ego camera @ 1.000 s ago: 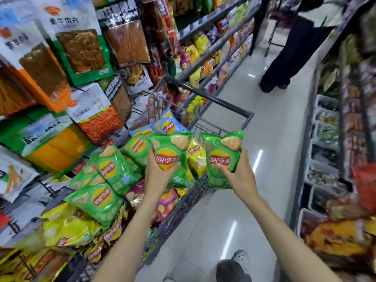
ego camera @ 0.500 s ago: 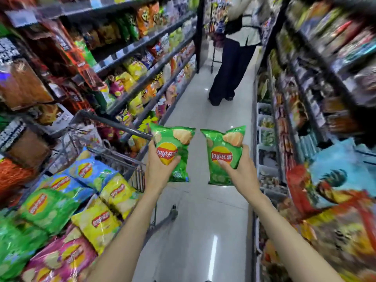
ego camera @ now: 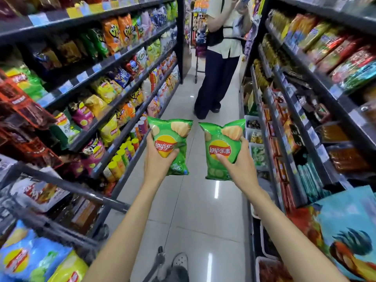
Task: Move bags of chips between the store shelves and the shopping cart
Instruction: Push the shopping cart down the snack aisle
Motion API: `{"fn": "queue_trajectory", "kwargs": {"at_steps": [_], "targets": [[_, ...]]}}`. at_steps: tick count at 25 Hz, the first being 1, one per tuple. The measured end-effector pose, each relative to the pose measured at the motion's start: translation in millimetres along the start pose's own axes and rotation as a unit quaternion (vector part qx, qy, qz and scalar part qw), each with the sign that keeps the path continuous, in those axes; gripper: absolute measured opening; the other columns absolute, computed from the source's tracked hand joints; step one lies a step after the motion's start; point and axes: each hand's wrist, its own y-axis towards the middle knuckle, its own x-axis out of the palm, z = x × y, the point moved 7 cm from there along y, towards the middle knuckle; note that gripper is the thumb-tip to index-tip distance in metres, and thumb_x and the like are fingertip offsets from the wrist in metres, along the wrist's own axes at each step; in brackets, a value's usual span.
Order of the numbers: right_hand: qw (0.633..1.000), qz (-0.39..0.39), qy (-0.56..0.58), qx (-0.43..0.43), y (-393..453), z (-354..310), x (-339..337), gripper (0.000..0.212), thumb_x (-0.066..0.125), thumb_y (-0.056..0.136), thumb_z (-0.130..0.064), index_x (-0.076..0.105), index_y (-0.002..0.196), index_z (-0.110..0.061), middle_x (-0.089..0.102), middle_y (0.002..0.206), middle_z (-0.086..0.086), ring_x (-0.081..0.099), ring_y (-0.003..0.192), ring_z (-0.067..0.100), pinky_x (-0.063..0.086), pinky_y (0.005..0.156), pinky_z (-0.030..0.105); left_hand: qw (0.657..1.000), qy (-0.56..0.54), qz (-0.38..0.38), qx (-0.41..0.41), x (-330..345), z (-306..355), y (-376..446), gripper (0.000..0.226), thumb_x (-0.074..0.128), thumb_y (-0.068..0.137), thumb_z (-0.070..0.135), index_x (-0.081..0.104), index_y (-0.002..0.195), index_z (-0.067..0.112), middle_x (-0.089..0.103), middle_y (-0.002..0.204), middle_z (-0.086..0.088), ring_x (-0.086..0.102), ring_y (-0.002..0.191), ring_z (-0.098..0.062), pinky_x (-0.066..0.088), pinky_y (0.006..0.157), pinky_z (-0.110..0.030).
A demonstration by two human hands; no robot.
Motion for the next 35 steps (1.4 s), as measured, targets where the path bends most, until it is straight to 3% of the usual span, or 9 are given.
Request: {"fn": "queue_trajectory", "kwargs": {"at_steps": [7, 11, 17, 20, 23, 27, 29, 32, 35], "targets": [[0.999, 0.016, -0.011, -0.027, 158, -10, 34, 0.072, 0.074, 0.079, -0.051, 0.031, 0.135, -0.035, 0.054, 0.124, -0.01, 0.059, 0.107, 0.012, 0.055, 0.083, 0.049, 1.0, -0.004, -0.005, 0.015, 44, -11, 175, 0.105, 0.081, 0.071, 0.046, 0.017, 0.152, 0.03, 0.043, 0.147, -0.004, 0.048, 0.129, -0.023, 0.046, 0.105, -0.047], [0.999, 0.006, 0.015, -0.036, 250, -3, 68, 0.07, 0.075, 0.079, -0.049, 0.033, 0.134, -0.033, 0.054, 0.121, -0.01, 0.059, 0.107, 0.012, 0.054, 0.085, 0.048, 0.999, 0.016, 0.012, 0.027, 64, -13, 256, 0.099, 0.082, 0.076, 0.035, 0.021, 0.152, 0.025, 0.046, 0.144, -0.003, 0.049, 0.125, -0.019, 0.043, 0.098, -0.032], [0.994, -0.038, 0.04, -0.096, 428, -16, 136, 0.077, 0.076, 0.08, -0.045, 0.029, 0.14, -0.034, 0.054, 0.127, -0.009, 0.057, 0.11, 0.012, 0.051, 0.082, 0.036, 0.996, 0.052, 0.063, 0.039, 86, -5, 412, 0.094, 0.08, 0.079, 0.034, 0.021, 0.151, 0.025, 0.045, 0.137, 0.005, 0.049, 0.116, -0.012, 0.043, 0.091, -0.031], [0.988, -0.051, 0.066, -0.132, 518, -35, 162, 0.077, 0.075, 0.078, -0.049, 0.03, 0.139, -0.035, 0.055, 0.127, -0.007, 0.058, 0.111, 0.014, 0.052, 0.088, 0.043, 0.994, 0.036, 0.096, 0.046, 89, 12, 484, 0.089, 0.08, 0.078, 0.038, 0.025, 0.147, 0.026, 0.051, 0.132, -0.001, 0.055, 0.111, -0.015, 0.049, 0.091, -0.031], [0.978, -0.085, 0.098, -0.163, 608, -69, 194, 0.079, 0.075, 0.078, -0.049, 0.029, 0.139, -0.033, 0.054, 0.129, -0.005, 0.058, 0.112, 0.016, 0.052, 0.091, 0.046, 0.987, 0.039, 0.15, 0.048, 75, 29, 555, 0.089, 0.077, 0.074, 0.047, 0.025, 0.144, 0.033, 0.055, 0.127, 0.0, 0.059, 0.109, -0.017, 0.053, 0.091, -0.04], [0.964, -0.088, 0.12, -0.222, 697, -132, 235, 0.08, 0.073, 0.078, -0.053, 0.026, 0.14, -0.034, 0.053, 0.131, -0.005, 0.056, 0.116, 0.018, 0.05, 0.094, 0.048, 0.971, 0.075, 0.208, 0.089, 39, 66, 638, 0.082, 0.074, 0.084, 0.024, 0.023, 0.148, 0.026, 0.053, 0.128, -0.003, 0.058, 0.103, -0.014, 0.046, 0.077, -0.015], [0.955, -0.088, 0.14, -0.248, 734, -167, 255, 0.081, 0.074, 0.079, -0.052, 0.026, 0.141, -0.031, 0.052, 0.133, -0.005, 0.055, 0.117, 0.017, 0.049, 0.095, 0.047, 0.965, 0.084, 0.224, 0.104, 18, 82, 674, 0.078, 0.073, 0.085, 0.023, 0.024, 0.146, 0.027, 0.054, 0.126, -0.003, 0.058, 0.101, -0.014, 0.045, 0.075, -0.017], [0.936, -0.09, 0.179, -0.289, 782, -229, 291, 0.083, 0.072, 0.081, -0.053, 0.023, 0.144, -0.029, 0.05, 0.138, -0.001, 0.053, 0.122, 0.022, 0.047, 0.097, 0.046, 0.947, 0.11, 0.264, 0.15, -25, 109, 723, 0.077, 0.073, 0.086, 0.024, 0.024, 0.144, 0.03, 0.055, 0.126, -0.003, 0.058, 0.1, -0.01, 0.043, 0.078, -0.014], [0.916, -0.105, 0.238, -0.305, 822, -288, 330, 0.091, 0.072, 0.08, -0.057, 0.02, 0.149, -0.026, 0.046, 0.145, 0.001, 0.048, 0.129, 0.021, 0.044, 0.102, 0.039, 0.922, 0.13, 0.308, 0.194, -79, 136, 766, 0.085, 0.073, 0.08, 0.035, 0.022, 0.147, 0.024, 0.053, 0.132, -0.005, 0.056, 0.113, -0.018, 0.043, 0.093, -0.022]]}}
